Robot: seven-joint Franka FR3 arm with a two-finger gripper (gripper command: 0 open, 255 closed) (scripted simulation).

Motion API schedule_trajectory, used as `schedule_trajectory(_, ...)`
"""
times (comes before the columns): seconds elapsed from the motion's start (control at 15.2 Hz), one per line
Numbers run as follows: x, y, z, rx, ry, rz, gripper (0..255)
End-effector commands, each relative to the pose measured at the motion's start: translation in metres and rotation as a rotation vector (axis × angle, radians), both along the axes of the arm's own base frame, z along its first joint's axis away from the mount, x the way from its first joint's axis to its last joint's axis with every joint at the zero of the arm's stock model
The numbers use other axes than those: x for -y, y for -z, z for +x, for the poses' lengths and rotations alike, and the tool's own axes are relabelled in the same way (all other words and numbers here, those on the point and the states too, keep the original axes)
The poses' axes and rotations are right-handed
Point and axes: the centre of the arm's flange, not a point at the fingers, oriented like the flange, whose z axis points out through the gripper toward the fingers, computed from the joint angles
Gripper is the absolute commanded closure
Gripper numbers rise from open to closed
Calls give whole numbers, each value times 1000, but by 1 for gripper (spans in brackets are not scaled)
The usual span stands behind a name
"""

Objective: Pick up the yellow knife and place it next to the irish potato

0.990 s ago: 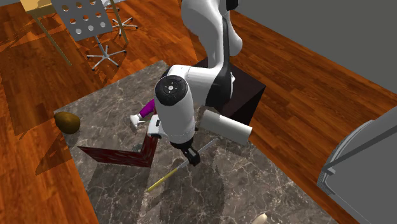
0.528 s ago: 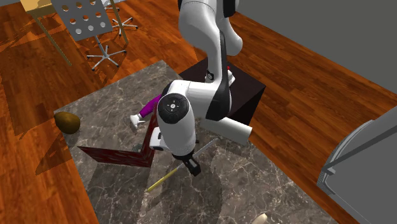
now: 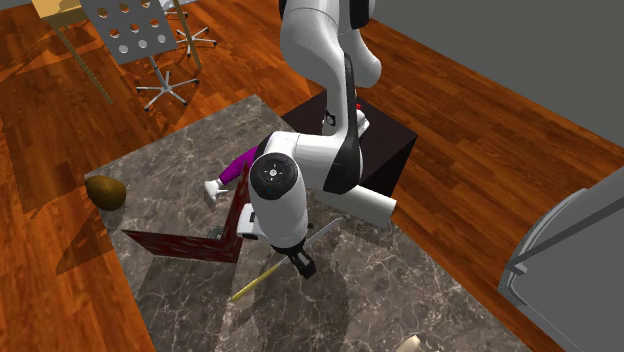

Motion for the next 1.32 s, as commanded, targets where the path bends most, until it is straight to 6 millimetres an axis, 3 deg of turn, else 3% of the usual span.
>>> schedule_trajectory(0.0, 0, 0, 0, 0, 0, 0, 0)
schedule_trajectory(0.07, 0, 0, 0, 0, 0, 0, 255)
schedule_trajectory(0.66, 0, 0, 0, 0, 0, 0, 255)
schedule_trajectory(1.25, 0, -47, 0, 0, 0, 0, 255)
